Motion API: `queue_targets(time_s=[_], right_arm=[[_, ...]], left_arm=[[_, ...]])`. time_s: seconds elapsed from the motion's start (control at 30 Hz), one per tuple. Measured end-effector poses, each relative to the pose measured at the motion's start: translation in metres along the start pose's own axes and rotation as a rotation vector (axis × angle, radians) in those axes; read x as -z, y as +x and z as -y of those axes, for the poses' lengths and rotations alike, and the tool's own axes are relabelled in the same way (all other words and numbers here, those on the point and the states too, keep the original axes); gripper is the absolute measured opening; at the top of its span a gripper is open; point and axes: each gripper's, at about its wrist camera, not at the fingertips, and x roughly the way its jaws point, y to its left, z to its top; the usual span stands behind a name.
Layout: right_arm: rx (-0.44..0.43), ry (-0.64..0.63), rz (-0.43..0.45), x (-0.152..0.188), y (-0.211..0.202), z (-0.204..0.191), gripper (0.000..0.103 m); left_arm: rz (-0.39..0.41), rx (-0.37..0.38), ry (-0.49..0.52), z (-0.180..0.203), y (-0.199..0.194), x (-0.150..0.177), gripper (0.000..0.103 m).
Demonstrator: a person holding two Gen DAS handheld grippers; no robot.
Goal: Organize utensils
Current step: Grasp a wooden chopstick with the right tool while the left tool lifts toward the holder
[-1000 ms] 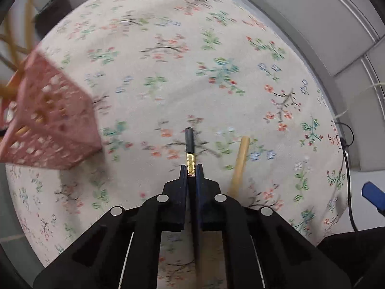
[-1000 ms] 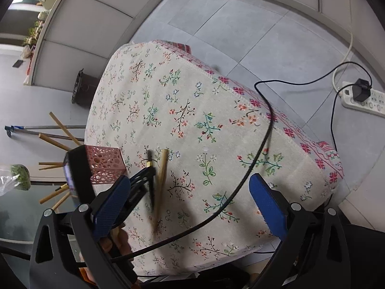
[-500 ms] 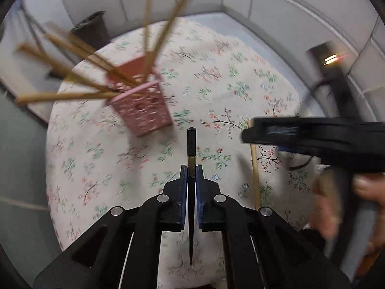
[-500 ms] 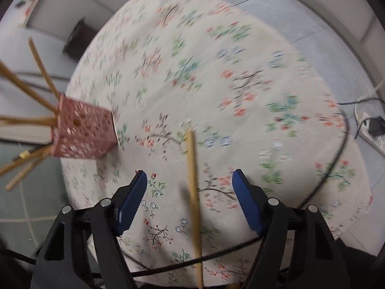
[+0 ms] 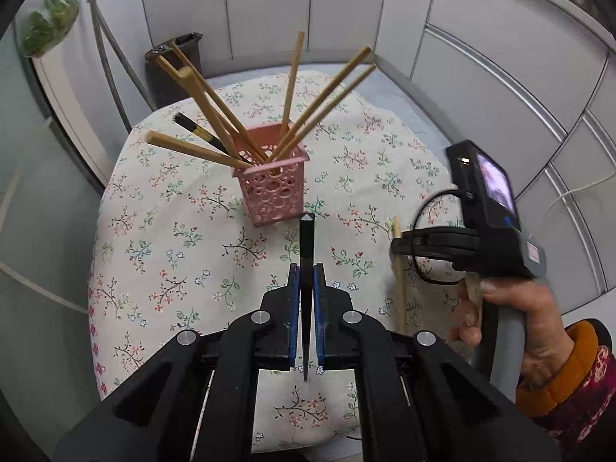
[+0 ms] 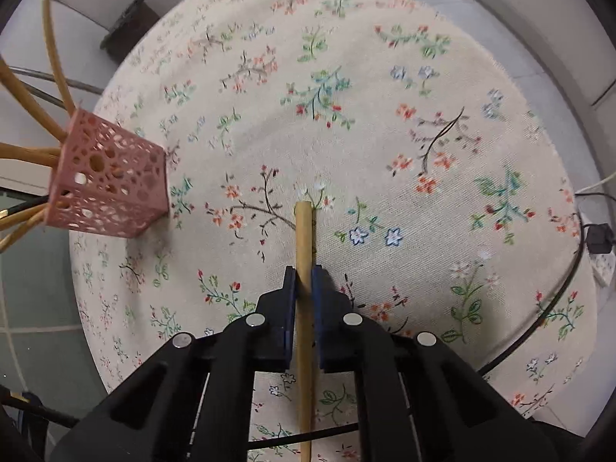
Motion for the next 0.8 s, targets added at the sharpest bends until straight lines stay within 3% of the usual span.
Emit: queue_targets(time_s=[0.27, 0.47, 0.8], right_arm=[[-0.121, -0.212, 0.315, 0.038, -0.123, -0.027, 0.008], [-0.187, -0.311, 0.428, 0.062, -0.187, -0.041, 0.008], [-0.339, -0.342, 0.62, 0.04, -0.295, -0.073, 0.008]], left_arm=[[0.106, 0.033, -0.052, -0.013, -0.037, -0.004, 0.006], [0.193, 0.047, -0.065, -0.014, -0.068, -0.016, 0.006], [0.382, 0.012, -0.053, -0.018, -0.131, -0.073, 0.006]])
